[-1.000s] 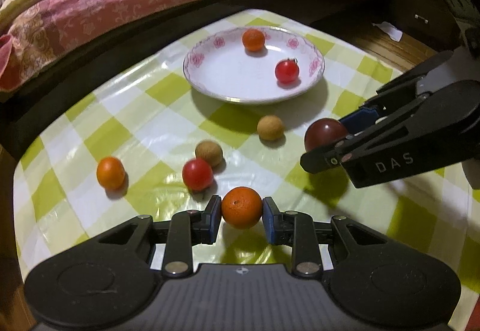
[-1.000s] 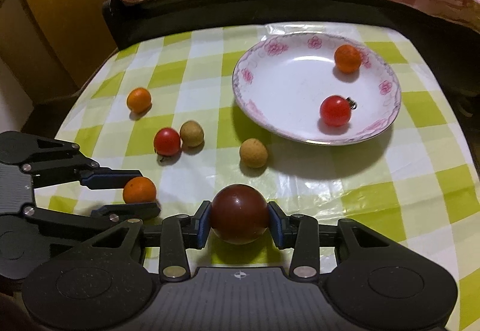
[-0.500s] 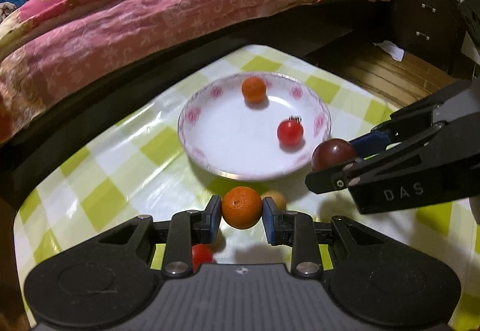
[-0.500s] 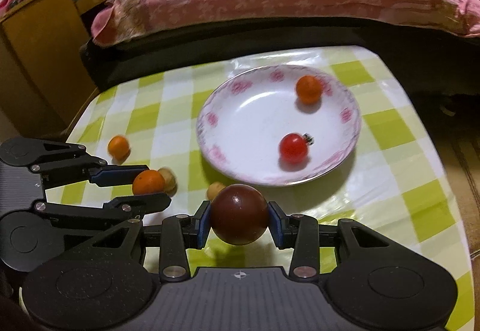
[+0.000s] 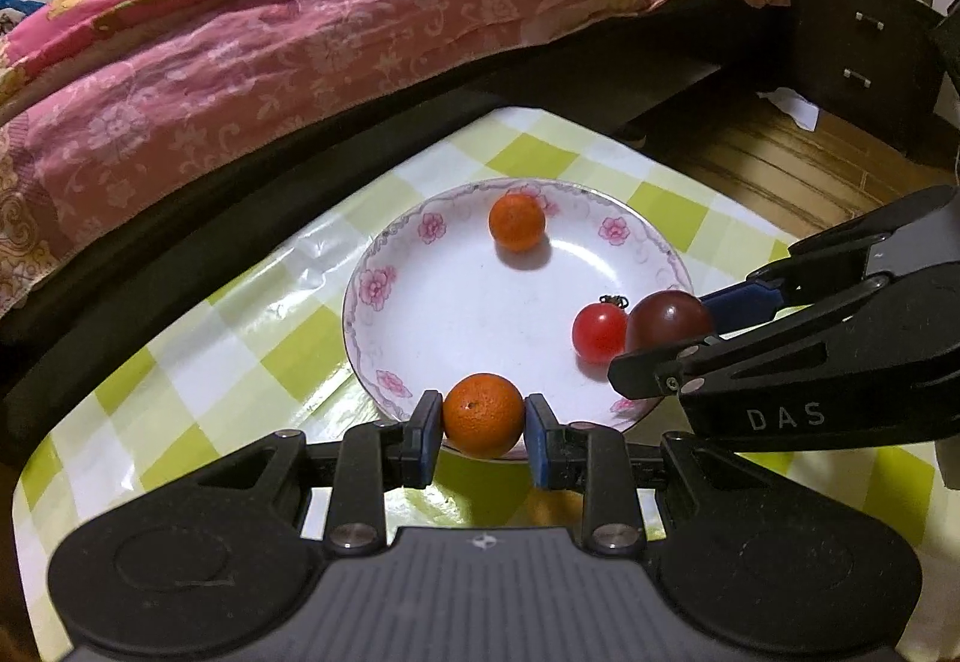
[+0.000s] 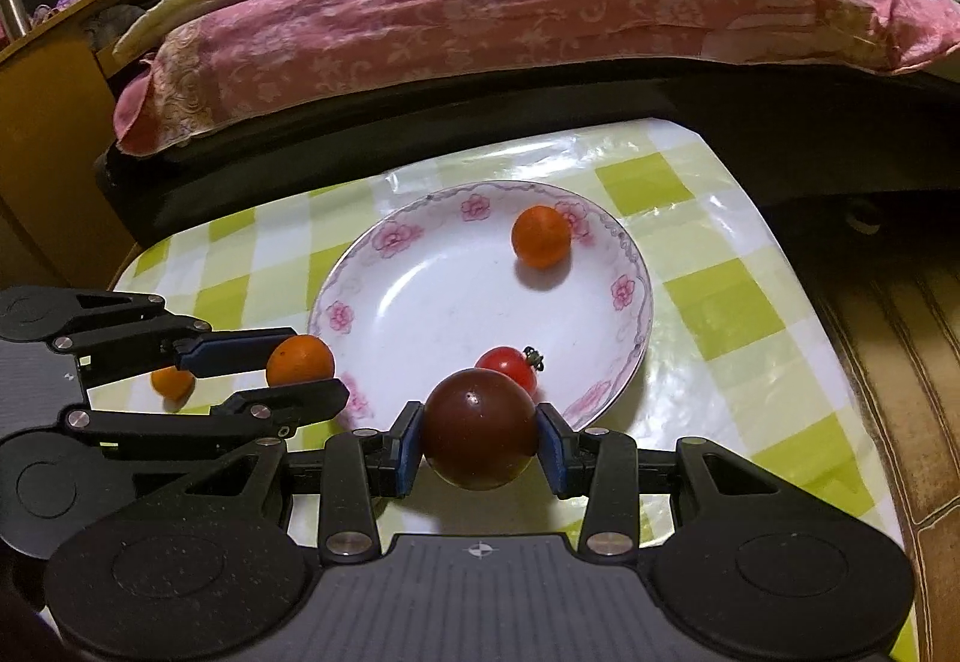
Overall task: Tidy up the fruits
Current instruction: 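Carry the dark-red tomato and orange over the plate with both tools, then open both tools to release the dark-red tomato and orange onto the plate, then grasp a red cherry tomato with the left tool while the right tool grasps a brown round fruit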
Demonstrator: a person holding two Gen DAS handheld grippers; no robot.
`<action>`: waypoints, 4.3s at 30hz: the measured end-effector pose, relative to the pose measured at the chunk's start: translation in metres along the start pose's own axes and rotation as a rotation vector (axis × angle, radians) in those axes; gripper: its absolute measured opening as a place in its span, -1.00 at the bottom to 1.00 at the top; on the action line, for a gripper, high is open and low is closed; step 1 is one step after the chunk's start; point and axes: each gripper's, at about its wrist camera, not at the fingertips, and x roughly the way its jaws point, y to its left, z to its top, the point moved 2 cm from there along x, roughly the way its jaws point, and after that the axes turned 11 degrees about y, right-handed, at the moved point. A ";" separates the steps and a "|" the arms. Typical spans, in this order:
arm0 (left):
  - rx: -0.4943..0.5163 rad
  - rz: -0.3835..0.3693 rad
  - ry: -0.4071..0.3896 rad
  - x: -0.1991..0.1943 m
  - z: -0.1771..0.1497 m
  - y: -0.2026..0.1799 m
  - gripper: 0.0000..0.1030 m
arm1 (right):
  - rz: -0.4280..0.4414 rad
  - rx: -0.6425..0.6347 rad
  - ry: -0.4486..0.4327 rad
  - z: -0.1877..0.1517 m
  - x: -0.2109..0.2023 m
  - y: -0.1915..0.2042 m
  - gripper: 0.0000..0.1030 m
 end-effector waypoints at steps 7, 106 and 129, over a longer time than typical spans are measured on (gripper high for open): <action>0.018 0.010 0.016 0.011 0.002 0.003 -0.30 | -0.028 -0.030 0.005 0.002 0.009 0.002 -0.29; 0.026 -0.046 0.107 -0.009 -0.077 0.037 -0.17 | 0.119 -0.145 0.080 -0.024 0.035 0.052 -0.12; -0.003 -0.054 0.110 -0.007 -0.078 0.038 -0.33 | 0.087 -0.144 0.085 -0.023 0.041 0.050 -0.55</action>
